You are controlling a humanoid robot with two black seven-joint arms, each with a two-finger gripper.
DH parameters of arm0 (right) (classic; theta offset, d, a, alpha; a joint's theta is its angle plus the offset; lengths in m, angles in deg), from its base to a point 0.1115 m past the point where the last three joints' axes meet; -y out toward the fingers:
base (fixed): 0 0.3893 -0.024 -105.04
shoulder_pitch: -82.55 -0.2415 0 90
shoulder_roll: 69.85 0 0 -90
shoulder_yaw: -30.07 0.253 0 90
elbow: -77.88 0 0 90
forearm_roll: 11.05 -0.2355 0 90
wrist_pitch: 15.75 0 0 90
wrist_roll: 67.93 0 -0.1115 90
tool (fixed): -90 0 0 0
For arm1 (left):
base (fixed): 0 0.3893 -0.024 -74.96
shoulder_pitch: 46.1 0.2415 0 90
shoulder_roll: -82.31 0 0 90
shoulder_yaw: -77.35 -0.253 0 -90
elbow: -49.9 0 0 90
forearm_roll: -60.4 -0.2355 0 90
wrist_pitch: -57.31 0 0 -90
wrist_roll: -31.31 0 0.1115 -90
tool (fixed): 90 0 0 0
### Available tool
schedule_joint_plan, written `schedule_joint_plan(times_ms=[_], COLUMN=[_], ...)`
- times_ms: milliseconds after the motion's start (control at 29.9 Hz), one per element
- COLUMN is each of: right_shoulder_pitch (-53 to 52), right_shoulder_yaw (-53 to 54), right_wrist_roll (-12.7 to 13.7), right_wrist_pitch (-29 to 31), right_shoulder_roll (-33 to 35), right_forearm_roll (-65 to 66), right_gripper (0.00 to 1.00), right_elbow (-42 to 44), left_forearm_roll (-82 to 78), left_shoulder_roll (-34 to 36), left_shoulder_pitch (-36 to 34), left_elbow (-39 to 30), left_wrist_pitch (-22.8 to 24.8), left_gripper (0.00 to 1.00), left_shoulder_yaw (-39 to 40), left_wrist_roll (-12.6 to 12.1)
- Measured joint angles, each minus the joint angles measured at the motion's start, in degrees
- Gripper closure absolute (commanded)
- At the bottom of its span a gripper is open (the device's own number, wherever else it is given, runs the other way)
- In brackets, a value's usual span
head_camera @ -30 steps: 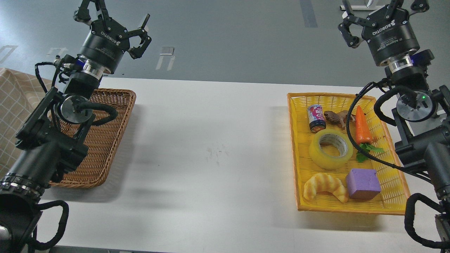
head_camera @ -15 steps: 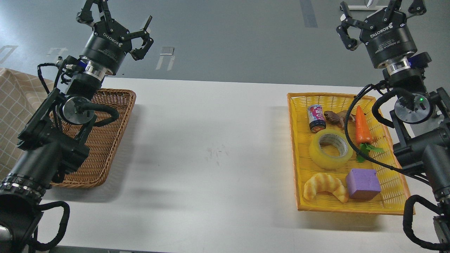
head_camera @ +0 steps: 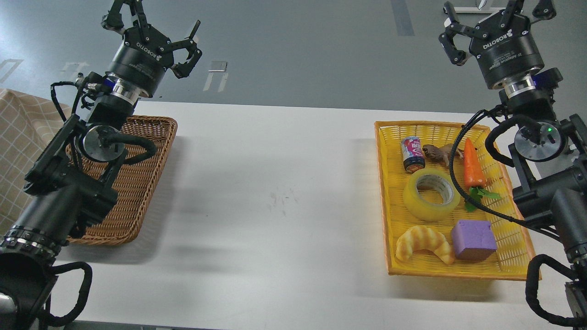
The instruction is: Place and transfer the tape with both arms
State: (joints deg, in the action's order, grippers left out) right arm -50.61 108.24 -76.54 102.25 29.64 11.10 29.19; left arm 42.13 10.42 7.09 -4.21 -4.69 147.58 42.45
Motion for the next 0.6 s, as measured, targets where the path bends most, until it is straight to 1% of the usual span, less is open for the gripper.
schedule_joint_plan(times_ms=[602], right_shoulder_pitch=[0.04], right_shoulder_yaw=[-0.11], right_wrist_roll=[0.0], right_wrist_pitch=[0.0], right_shoulder_roll=[-0.52], right_forearm_roll=[0.0], right_gripper=[0.0], right_elbow=[0.09], left_forearm_roll=[0.0], left_shoulder_roll=[0.0], left_shoulder_pitch=[-0.08], left_elbow=[0.05], left_wrist_pitch=[0.0], left_gripper=[0.02], left_shoulder_yaw=[0.0], left_wrist_roll=[-0.05])
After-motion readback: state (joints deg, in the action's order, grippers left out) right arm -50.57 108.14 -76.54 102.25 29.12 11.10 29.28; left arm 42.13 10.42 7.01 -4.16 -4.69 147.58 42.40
